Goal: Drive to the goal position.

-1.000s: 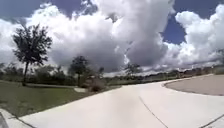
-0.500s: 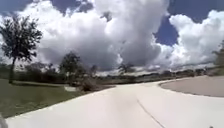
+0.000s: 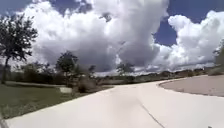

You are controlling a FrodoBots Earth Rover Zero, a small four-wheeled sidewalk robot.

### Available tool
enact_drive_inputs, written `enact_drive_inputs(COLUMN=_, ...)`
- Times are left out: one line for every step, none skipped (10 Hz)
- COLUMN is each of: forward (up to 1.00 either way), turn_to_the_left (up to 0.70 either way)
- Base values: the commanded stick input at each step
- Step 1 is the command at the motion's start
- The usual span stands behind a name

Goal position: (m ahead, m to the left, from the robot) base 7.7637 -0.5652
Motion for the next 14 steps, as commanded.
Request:
enact_drive_inputs(forward=0.85, turn_to_the_left=0.00)
enact_drive_inputs(forward=0.85, turn_to_the_left=0.00)
enact_drive_inputs(forward=0.85, turn_to_the_left=0.00)
enact_drive_inputs(forward=0.85, turn_to_the_left=0.00)
enact_drive_inputs(forward=0.85, turn_to_the_left=0.00)
enact_drive_inputs(forward=0.85, turn_to_the_left=0.00)
enact_drive_inputs(forward=0.85, turn_to_the_left=0.00)
enact_drive_inputs(forward=0.85, turn_to_the_left=0.00)
enact_drive_inputs(forward=0.85, turn_to_the_left=0.00)
enact_drive_inputs(forward=0.85, turn_to_the_left=0.00)
enact_drive_inputs(forward=0.85, turn_to_the_left=0.00)
enact_drive_inputs(forward=0.85, turn_to_the_left=0.00)
enact_drive_inputs(forward=0.85, turn_to_the_left=0.00)
enact_drive_inputs(forward=0.85, turn_to_the_left=-0.09)
